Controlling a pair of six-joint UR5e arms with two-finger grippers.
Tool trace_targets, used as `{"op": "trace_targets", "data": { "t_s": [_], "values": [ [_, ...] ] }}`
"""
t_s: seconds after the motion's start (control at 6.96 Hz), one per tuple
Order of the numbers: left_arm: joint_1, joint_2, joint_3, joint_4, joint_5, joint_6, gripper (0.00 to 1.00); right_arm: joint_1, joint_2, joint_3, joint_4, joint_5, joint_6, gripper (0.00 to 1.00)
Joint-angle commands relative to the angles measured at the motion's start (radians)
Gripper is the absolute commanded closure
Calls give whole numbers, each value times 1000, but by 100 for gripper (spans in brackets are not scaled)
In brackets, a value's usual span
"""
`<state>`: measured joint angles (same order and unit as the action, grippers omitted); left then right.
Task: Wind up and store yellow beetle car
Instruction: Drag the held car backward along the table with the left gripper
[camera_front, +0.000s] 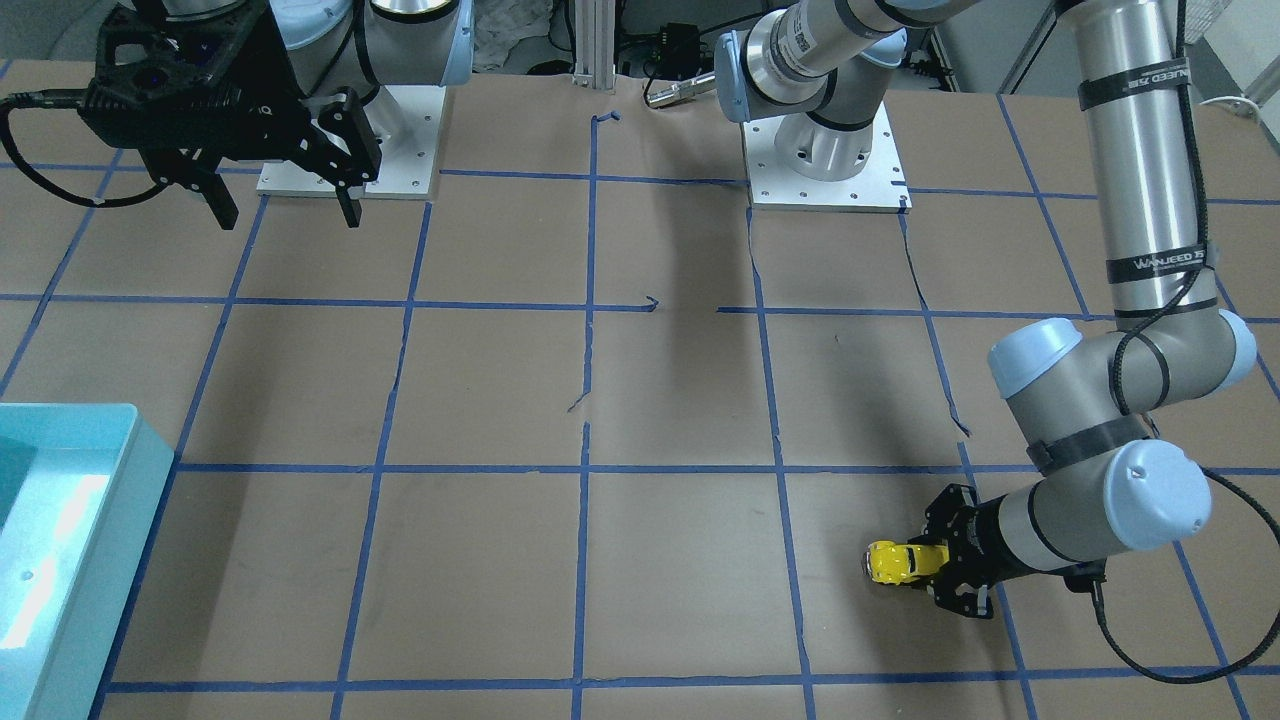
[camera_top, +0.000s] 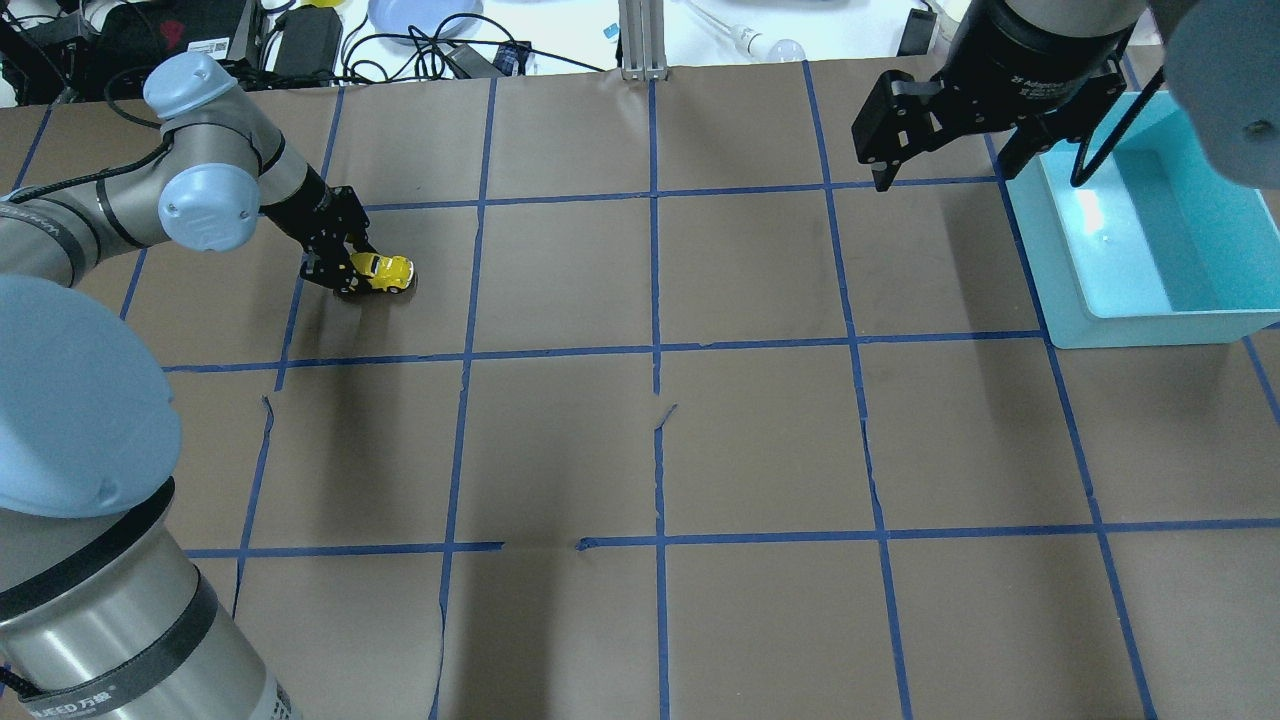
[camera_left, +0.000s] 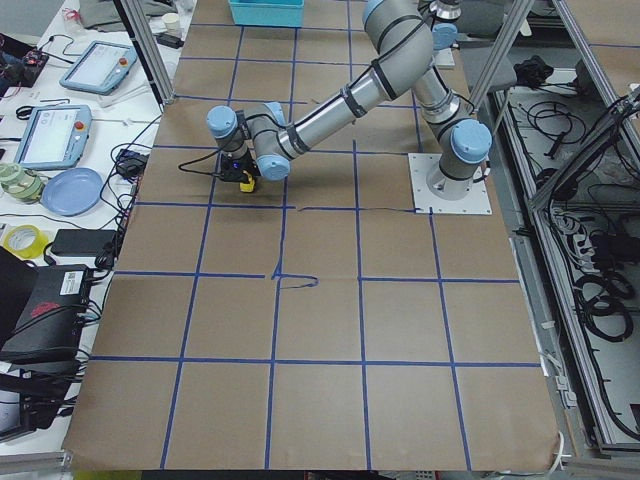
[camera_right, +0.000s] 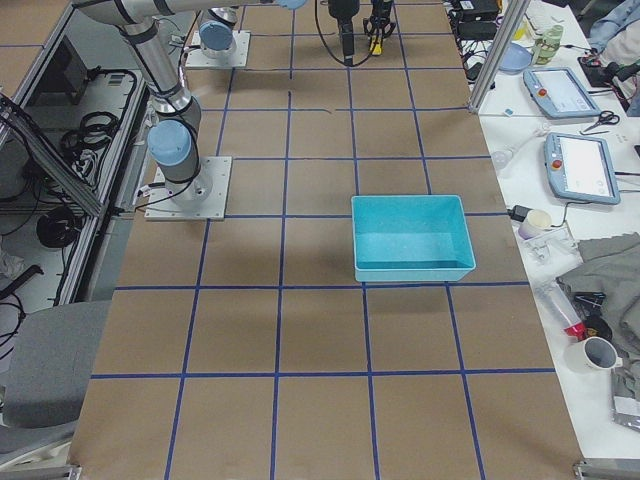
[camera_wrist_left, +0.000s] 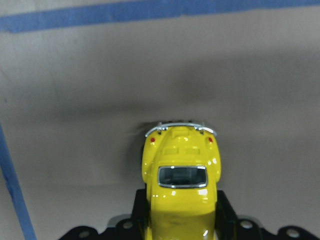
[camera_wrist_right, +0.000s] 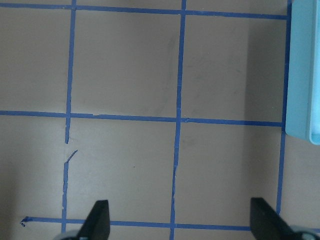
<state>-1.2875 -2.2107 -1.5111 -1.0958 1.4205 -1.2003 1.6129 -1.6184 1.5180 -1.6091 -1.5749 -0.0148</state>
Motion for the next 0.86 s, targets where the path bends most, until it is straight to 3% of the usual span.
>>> {"op": "trace_targets", "data": {
  "t_s": [0.0,0.72],
  "values": [
    [39,-3,0,1,1,25,100,-1,2,1,0,-1,-1,0],
    [121,-6,2,8,2,89,100,1,0,1,0,3,1,0]
  ]
}}
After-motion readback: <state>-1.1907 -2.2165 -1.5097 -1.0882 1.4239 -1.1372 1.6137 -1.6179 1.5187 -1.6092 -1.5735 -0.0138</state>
